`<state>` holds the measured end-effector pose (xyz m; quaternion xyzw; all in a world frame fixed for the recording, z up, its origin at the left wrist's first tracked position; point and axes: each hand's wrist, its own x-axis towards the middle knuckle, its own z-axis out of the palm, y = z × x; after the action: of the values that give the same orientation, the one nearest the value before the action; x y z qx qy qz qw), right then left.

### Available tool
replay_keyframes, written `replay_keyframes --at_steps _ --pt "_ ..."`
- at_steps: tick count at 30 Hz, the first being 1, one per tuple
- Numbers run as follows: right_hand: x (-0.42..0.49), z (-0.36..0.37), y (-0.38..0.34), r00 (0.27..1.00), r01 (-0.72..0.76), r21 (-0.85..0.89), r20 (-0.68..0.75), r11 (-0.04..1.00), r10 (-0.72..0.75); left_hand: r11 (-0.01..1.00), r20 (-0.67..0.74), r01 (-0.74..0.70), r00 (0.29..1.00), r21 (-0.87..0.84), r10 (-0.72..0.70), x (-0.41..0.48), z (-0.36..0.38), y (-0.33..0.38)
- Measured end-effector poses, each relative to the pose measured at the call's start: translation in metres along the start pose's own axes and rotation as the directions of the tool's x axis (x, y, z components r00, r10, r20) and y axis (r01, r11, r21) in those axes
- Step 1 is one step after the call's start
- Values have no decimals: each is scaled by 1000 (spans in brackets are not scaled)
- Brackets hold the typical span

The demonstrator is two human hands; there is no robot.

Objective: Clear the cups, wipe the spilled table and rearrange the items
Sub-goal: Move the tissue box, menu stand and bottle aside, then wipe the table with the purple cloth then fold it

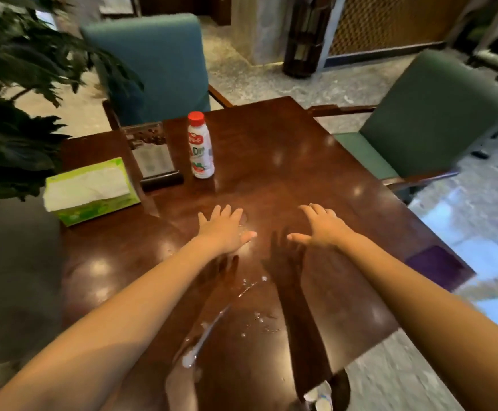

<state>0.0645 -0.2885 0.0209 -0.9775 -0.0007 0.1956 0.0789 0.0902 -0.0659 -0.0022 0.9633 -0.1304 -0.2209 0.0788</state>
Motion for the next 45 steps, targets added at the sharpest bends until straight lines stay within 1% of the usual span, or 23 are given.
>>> replay_keyframes --at_steps 3,7,13,17,19,22,26,29,32,34,35,37,39,41,43,45 --pt "-26 11 35 999 -43 4 -9 999 43 998 19 -65 998 16 64 0 11 37" --pt "-53 32 89 994 -111 85 -11 990 112 985 45 -162 986 56 160 8 33 91" --pt "-84 60 177 982 -189 128 -1 974 191 974 116 -221 970 44 215 17 81 184" --pt "-91 75 234 969 -246 144 5 959 247 968 160 -250 957 25 243 26 98 238" --pt "-89 86 259 956 -293 146 26 945 292 966 157 -258 955 13 253 33 104 262" --pt "-86 108 290 949 -314 118 39 942 312 963 97 -266 959 -29 268 43 115 292" --pt "-86 139 306 964 -245 69 -91 967 251 957 7 -278 960 -86 280 58 126 327" --pt "-90 149 306 965 -181 82 -176 980 193 953 -35 -282 959 -110 280 69 135 349" --pt "-89 136 323 947 -61 185 -301 981 115 946 -32 -267 963 -182 266 79 145 368" --pt "-84 120 338 932 -18 295 -342 955 123 944 -25 -237 971 -231 238 85 151 375" --pt "-82 115 345 924 -25 325 -353 946 145 944 -20 -220 975 -245 221 87 153 378" --pt "-77 109 356 906 -106 327 -357 939 226 943 -25 -208 978 -259 209 91 158 383" --pt "-72 107 363 898 -213 330 -305 920 317 929 -53 -222 975 -294 217 91 162 384" --pt "-67 106 368 890 -264 334 -277 905 361 912 -79 -243 970 -331 230 91 165 383" --pt "-62 103 372 863 -282 352 -315 893 396 898 -91 -259 966 -356 243 92 167 379" --pt "-59 101 373 831 -252 360 -395 898 391 889 -78 -265 964 -373 254 94 164 373"
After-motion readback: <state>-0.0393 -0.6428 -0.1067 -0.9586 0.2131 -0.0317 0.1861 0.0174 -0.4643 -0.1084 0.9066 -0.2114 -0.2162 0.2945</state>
